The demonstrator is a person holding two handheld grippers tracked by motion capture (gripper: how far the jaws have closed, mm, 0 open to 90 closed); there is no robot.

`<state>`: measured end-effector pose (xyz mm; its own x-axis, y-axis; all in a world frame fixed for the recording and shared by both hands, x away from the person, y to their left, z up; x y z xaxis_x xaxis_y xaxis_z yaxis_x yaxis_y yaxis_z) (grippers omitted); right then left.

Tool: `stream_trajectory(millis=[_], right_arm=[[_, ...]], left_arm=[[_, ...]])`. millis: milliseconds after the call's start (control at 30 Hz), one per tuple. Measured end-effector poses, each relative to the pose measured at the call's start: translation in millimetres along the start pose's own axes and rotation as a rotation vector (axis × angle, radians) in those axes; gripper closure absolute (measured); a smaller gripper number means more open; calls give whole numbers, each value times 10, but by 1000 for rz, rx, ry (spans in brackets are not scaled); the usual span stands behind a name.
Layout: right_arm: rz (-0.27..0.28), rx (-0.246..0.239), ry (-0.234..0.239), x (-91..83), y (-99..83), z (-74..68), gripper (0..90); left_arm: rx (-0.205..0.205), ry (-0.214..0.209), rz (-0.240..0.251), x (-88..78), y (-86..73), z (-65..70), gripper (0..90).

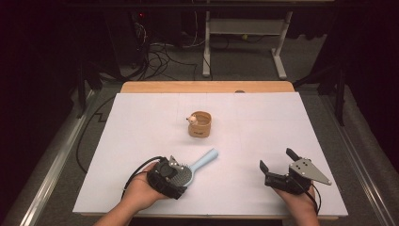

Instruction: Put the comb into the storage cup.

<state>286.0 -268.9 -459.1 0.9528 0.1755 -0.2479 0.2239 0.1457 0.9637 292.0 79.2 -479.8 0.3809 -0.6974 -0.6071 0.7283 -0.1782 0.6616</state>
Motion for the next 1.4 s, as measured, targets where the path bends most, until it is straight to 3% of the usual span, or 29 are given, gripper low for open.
stream_trajectory(millis=[633, 933, 1200, 1400], right_arm=[[2, -2, 6, 7, -5, -10, 1], [-5, -5, 17, 15, 0, -25, 4], [2, -22, -1, 29, 24, -39, 12], [-5, -36, 18, 116, 72, -145, 6]], left_arm=[[6, -39, 30, -116, 91, 40, 207], [7, -35, 20, -147, 159, 40, 207], [33, -46, 10, -207, 235, 86, 207], [46, -68, -11, -218, 295, 96, 207]])
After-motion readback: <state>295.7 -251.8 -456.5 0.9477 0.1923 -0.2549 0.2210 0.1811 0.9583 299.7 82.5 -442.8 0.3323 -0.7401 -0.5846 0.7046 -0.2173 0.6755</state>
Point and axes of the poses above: each handheld gripper's, and its own axes: x roughly forward along the jaws, y roughly out of its top, z roughly to its right, the point moved 1 cm from there along x, roughly forward along the jaws, and after that the axes turned 12 degrees about -y, right-handed, at the moved point
